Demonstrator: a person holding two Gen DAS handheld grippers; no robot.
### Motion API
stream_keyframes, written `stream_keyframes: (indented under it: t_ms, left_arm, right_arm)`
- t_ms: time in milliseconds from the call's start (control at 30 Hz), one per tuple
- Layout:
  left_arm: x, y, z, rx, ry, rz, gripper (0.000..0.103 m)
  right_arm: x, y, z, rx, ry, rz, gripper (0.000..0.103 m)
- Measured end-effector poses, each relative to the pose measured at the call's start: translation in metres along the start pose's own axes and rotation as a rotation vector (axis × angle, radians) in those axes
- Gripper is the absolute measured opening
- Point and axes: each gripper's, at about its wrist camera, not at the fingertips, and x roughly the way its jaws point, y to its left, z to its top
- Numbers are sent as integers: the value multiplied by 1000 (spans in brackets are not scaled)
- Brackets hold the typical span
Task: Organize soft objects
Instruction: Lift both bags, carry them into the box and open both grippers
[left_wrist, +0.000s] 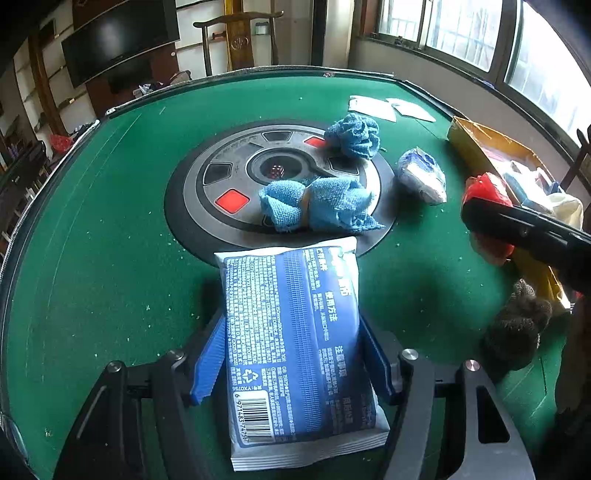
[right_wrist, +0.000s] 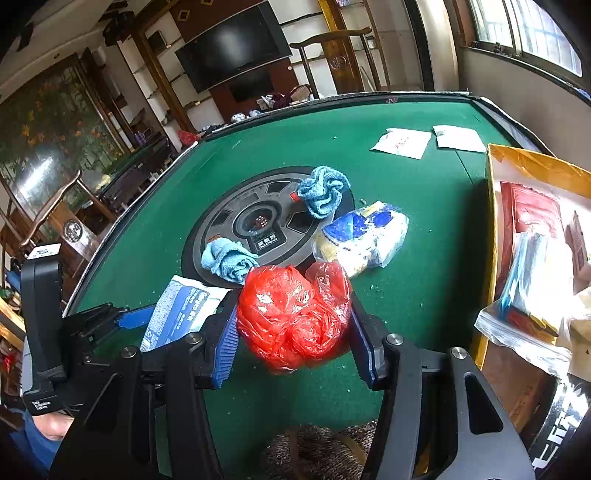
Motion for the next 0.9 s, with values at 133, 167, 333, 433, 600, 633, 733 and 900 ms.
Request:
stream_keyframes:
  t_ms: [133,167,333,433,600,633,733,900]
  left_arm:
    - [-7,-1,1,6,-39,4,66]
    - [-9,-1,1,7,-50,8,66]
    - [-17,-3,4,10,-134,71,66]
    - [-24,-4,4,15,-189,127,66]
    - [-32,-8,4,33,-272,206,66]
    - [-34,-10,4,42,-287,221,66]
    - [-34,-15,5,61,-321,251,66]
    - [-35,-18,5,74,-340,270,66]
  right_arm:
    - [-1,0,0,3,-9,-3,53]
    - [-2,0,0,3,-12,-7,53]
    - [-2,2,0,-1,-17,-15,53]
    - [-3,2,1,-4,-22,-17,53]
    - [-5,3,1,-2,-26,-16,53]
    - [-5,4,1,-1,-27,-16,53]
    - [-5,4,1,-1,-29,-18,53]
    - [-8,4,2,1,-38,-22,53]
